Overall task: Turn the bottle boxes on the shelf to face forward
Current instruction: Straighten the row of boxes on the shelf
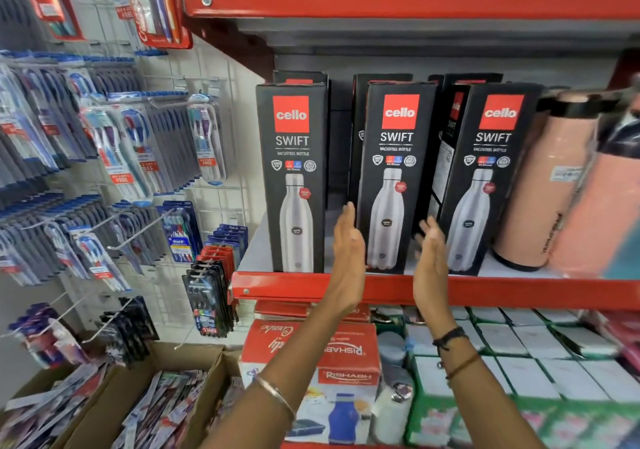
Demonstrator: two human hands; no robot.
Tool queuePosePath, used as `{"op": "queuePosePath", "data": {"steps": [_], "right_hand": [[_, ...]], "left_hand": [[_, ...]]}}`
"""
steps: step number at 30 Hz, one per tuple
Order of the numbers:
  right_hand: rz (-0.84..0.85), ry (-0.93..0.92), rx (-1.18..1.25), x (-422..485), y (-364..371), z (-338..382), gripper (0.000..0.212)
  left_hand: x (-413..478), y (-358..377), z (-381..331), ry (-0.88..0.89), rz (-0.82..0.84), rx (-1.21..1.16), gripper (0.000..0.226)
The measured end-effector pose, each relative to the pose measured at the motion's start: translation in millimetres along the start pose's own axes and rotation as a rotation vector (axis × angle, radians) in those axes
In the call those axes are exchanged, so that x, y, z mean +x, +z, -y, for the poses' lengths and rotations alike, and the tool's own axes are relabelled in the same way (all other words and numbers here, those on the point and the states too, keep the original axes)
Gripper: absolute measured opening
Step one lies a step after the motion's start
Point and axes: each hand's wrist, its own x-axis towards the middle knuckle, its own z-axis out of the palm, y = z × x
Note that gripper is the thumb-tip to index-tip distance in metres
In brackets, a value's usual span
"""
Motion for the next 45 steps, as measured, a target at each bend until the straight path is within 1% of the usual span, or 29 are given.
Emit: {"op": "queuePosePath", "data": {"steps": [3,4,5,7,9,11,12,14,15,18,22,24,25,27,28,29,30,32,33,35,37,38,39,40,42,43,45], "right_hand": [[0.094,0.066,0.018,6,-6,-4,0.073],[0.113,0.072,0.023,7,-8,-5,0.073],[0.129,0.073,0.032,7,-11,-5,0.07],[0.157,0.073,0.055,8,-15,-4,0.06],[0.181,0.073,0.071,7,-19,-2,0.058],[0.206,0.073,0.074,6,-24,-2,0.066],[0.217,0.079,0.08,5,-27,-1,0.066],[0.247,0.104,0.09,2,-33,2,0.062],[0.267,0.115,0.085,1,-36,4,0.061],[0.314,0.129,0.054,0,-43,11,0.064],[0.352,0.128,0.057,-1,-48,15,0.047],[0.351,0.105,0.069,-2,-52,13,0.051],[0.319,0.08,0.077,-4,-55,11,0.055],[0.18,-0.016,0.095,-6,-64,7,0.059],[0.092,-0.074,0.113,-5,-70,6,0.062],[0.005,-0.124,0.135,-3,-78,5,0.064],[-0.073,-0.157,0.149,2,-86,4,0.065],[-0.169,-0.162,0.153,14,-102,5,0.063],[-0.181,-0.137,0.142,20,-108,5,0.061],[-0.138,-0.071,0.105,32,-117,3,0.062],[-0.05,-0.014,0.048,41,-122,-1,0.074],[-0.014,0.012,0.013,45,-123,-3,0.08],[0.011,0.031,-0.014,48,-123,-5,0.084],[0.029,0.043,-0.025,52,-124,-7,0.085],[0.051,0.057,-0.012,56,-124,-9,0.083],[0.057,0.064,-0.001,58,-124,-9,0.083],[0.053,0.075,0.006,59,-124,-9,0.081]], "left_hand": [[12,5,0,-0.1,-0.063,-0.079,0.076],[15,5,2,-0.13,-0.059,-0.121,0.066],[16,5,4,-0.152,-0.047,-0.154,0.058],[13,5,6,-0.16,-0.022,-0.151,0.054],[9,5,4,-0.143,-0.009,-0.126,0.062],[4,4,1,-0.123,-0.017,-0.11,0.086],[0,4,0,-0.105,-0.022,-0.114,0.091],[-6,4,1,-0.086,-0.025,-0.146,0.084],[-9,3,1,-0.091,-0.013,-0.162,0.084],[-13,2,0,-0.121,-0.005,-0.193,0.097],[-16,4,-3,-0.126,-0.002,-0.156,0.106],[-18,10,-2,-0.096,-0.073,-0.132,0.099],[-21,16,-2,-0.045,-0.151,-0.092,0.09],[-27,33,-4,0.119,-0.328,0.019,0.065],[-29,43,-7,0.197,-0.377,0.036,0.055],[-30,53,-10,0.261,-0.376,0.03,0.048],[-28,63,-12,0.307,-0.331,0.014,0.047],[-23,84,-17,0.327,-0.167,-0.003,0.056],[-19,95,-18,0.301,-0.086,-0.002,0.061],[-8,113,-17,0.205,0.022,0.006,0.073],[6,128,-19,0.103,0.028,0.062,0.088],[14,133,-20,0.054,-0.001,0.089,0.092],[21,136,-22,0.004,-0.039,0.096,0.091],[26,137,-23,-0.038,-0.063,0.082,0.087],[33,138,-20,-0.075,-0.047,0.038,0.081],[34,137,-18,-0.082,-0.018,0.029,0.081],[31,135,-16,-0.073,0.034,0.039,0.092]]}}
